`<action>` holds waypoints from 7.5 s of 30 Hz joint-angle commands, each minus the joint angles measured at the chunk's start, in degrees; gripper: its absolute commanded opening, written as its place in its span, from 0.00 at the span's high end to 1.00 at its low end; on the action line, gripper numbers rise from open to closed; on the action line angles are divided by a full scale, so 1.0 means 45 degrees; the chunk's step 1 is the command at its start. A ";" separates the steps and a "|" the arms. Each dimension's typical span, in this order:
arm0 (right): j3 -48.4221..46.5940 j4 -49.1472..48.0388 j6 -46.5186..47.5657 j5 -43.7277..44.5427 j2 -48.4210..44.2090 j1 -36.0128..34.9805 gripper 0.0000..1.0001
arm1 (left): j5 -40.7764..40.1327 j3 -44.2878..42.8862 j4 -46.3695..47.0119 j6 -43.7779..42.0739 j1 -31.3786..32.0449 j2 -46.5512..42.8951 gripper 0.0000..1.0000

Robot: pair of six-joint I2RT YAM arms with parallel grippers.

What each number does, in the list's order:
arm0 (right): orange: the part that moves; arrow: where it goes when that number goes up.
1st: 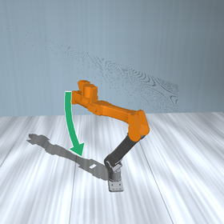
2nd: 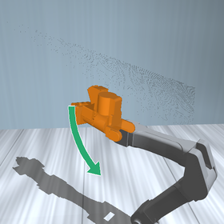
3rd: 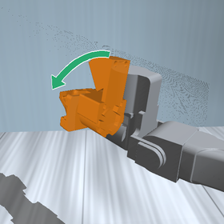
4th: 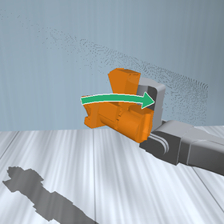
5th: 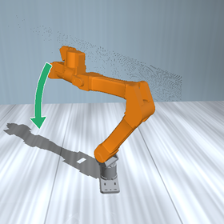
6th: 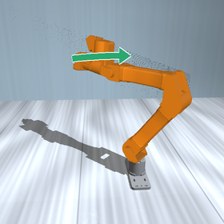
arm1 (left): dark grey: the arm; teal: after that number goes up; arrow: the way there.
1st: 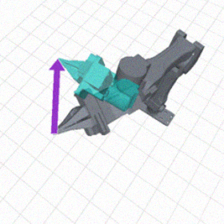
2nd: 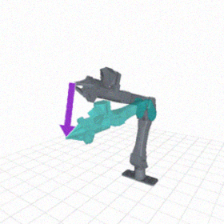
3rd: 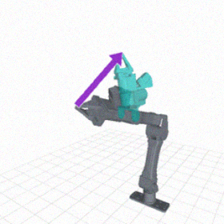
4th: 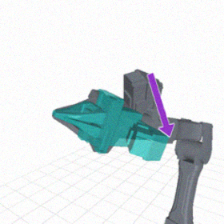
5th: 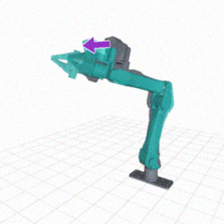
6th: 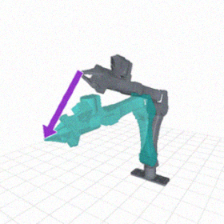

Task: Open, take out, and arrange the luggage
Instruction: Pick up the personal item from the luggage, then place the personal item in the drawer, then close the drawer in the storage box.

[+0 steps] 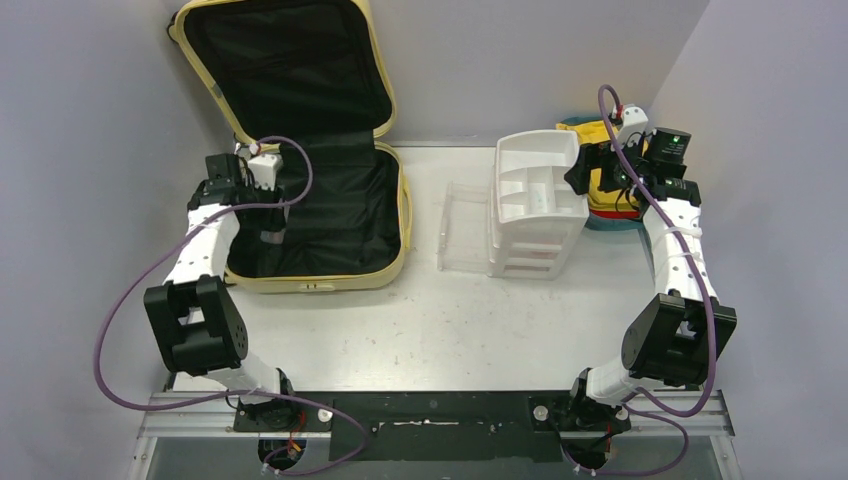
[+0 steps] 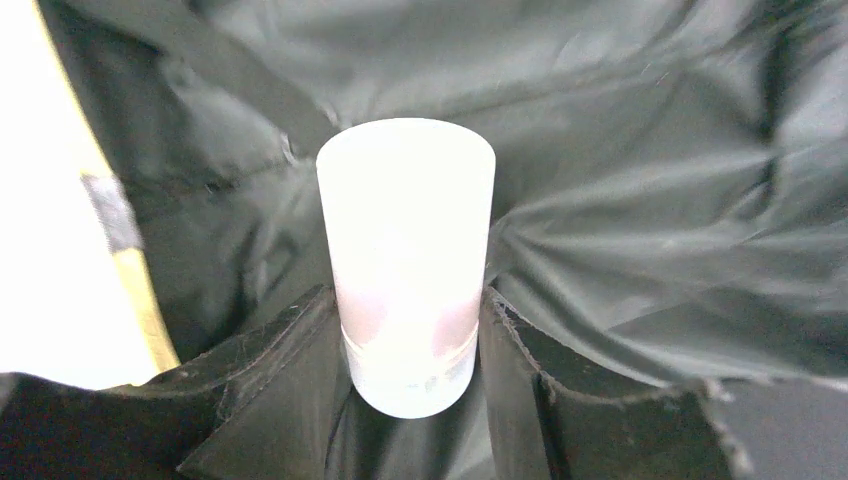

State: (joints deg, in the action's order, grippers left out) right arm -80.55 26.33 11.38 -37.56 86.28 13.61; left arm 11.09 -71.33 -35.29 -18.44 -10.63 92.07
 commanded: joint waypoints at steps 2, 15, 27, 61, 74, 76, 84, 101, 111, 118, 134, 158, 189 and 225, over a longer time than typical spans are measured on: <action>0.0119 -0.0390 0.0037 -0.0187 -0.0149 0.0309 0.00 | 0.2644 -0.2360 0.0127 0.1238 0.0149 -0.1312 0.67; 0.0801 -0.1440 -0.0719 -0.0897 -0.0352 0.1534 0.00 | 0.5272 -0.6289 0.2112 0.5330 0.5123 0.0991 0.67; 0.1138 -0.1924 -0.1317 -0.1963 -0.0586 0.2035 0.00 | 0.5516 -0.7751 0.5264 0.9560 0.8919 0.4539 0.68; 0.1505 -0.2544 -0.1997 -0.2066 -0.1556 0.1939 0.00 | 0.4892 -0.7125 0.7185 1.2435 1.0335 0.6937 0.10; 0.1527 -0.2725 -0.1887 0.0039 -0.3013 0.2503 0.00 | 0.1850 -0.6891 0.4393 0.6595 0.9719 0.5289 0.18; 0.1444 -0.2589 -0.1886 0.0328 -0.3033 0.2569 0.00 | 0.1464 -0.6573 0.4231 0.6054 0.9716 0.5271 0.21; 0.1432 -0.2337 -0.1970 0.1779 -0.2143 0.2738 0.83 | 0.0092 -0.6385 0.3201 0.4841 0.9785 0.5850 0.37; 0.0863 -0.0789 -0.1216 -0.0526 0.2013 0.2786 1.00 | 0.0577 -0.5696 0.2743 0.4942 1.0021 0.6692 0.95; 0.1347 -0.1427 -0.1844 -0.2136 0.2945 0.2547 0.99 | 0.1675 -0.5973 0.3129 0.6006 1.0272 0.7594 0.96; 0.1689 -0.1954 -0.2159 -0.2769 0.3502 0.1817 0.93 | 0.2944 -0.5795 0.4518 0.7486 1.0288 0.7663 0.96; 0.2844 -0.3912 -0.3878 -0.4055 0.3821 0.0499 0.92 | 0.3994 -0.6323 0.6786 0.9873 1.0574 0.8765 0.94; 0.3500 -0.5063 -0.4799 -0.3997 0.3515 -0.0007 0.88 | 0.4265 -0.6605 0.7441 1.0691 1.0410 0.8903 0.91; 0.2800 -0.3660 -0.2705 -0.1636 0.0368 0.1030 0.81 | 0.4508 -0.6295 0.5853 0.8826 0.9296 0.6355 0.88; 0.2334 -0.2818 -0.0907 0.1306 -0.1630 -0.0880 0.85 | 0.4344 -0.7835 0.5651 0.9175 1.0545 0.7725 0.88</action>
State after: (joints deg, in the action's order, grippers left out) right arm -67.94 14.79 6.81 -32.14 80.99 10.02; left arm 30.28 -103.90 -11.00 23.16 36.56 127.31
